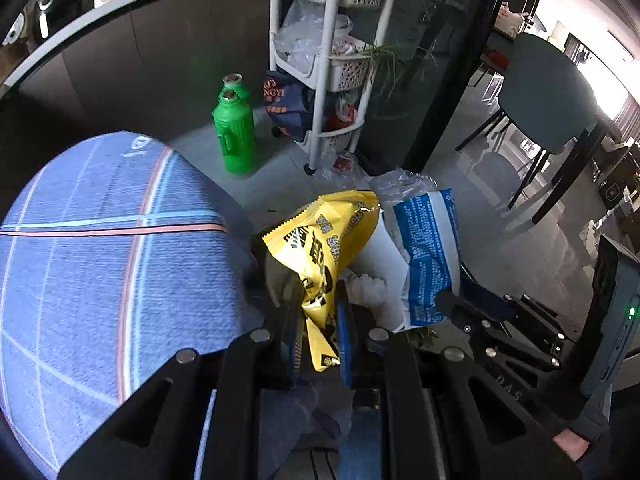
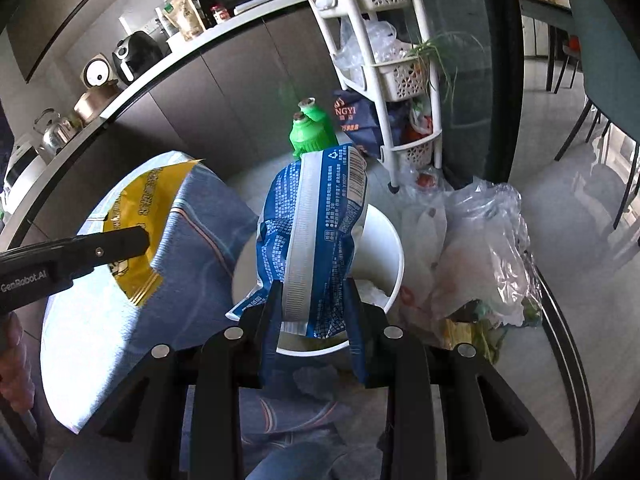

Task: Collect trash
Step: 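Lift both bags and carry them over the bucket, then open both grippers to drop the bags into the bucket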

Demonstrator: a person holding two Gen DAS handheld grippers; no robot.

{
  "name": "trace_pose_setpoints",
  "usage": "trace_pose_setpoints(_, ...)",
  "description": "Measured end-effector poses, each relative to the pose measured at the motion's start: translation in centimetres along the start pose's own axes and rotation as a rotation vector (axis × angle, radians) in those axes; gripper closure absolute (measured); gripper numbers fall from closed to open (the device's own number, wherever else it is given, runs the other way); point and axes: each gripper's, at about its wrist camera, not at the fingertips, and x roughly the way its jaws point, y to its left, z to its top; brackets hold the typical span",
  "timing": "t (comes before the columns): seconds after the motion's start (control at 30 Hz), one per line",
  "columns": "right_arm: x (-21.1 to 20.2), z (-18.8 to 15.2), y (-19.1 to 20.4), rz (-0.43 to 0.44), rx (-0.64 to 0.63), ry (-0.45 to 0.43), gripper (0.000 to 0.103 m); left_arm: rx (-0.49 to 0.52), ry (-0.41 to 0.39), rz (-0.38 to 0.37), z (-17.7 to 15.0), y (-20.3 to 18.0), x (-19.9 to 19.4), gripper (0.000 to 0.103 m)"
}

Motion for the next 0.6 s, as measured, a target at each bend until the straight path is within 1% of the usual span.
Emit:
trace_pose_setpoints(0.27, 3.1, 0.3, -0.7, -0.001, -0.001, 0.045, 0.074, 0.017, 0.070, -0.024, 0.8, -0.6, 4.4, 0.087)
trace_pose_setpoints(0.4, 4.6, 0.3, -1.2, -0.009, -0.008, 0.066, 0.073, 0.019, 0.093, -0.030, 1.1, -0.6, 6.3, 0.087)
trace_pose_setpoints(0.5, 5.2, 0.4, -1.4, -0.012, -0.011, 0.069, 0.073, 0.018, 0.100, -0.029, 1.1, -0.5, 6.9, 0.087)
trace_pose_setpoints(0.53, 5.5, 0.5, -1.4, -0.014, -0.016, 0.069, 0.071, 0.018, 0.098, -0.029, 1.2, -0.5, 7.1, 0.086)
trace_pose_setpoints(0.57, 5.6, 0.5, -1.5, -0.016, -0.020, 0.069, 0.067, 0.020, 0.091, -0.027, 1.3, -0.4, 7.2, 0.081)
trace_pose_setpoints(0.6, 5.8, 0.5, -1.4, -0.021, -0.035, 0.069, 0.066, 0.022, 0.080, -0.024, 1.4, -0.5, 7.3, 0.078)
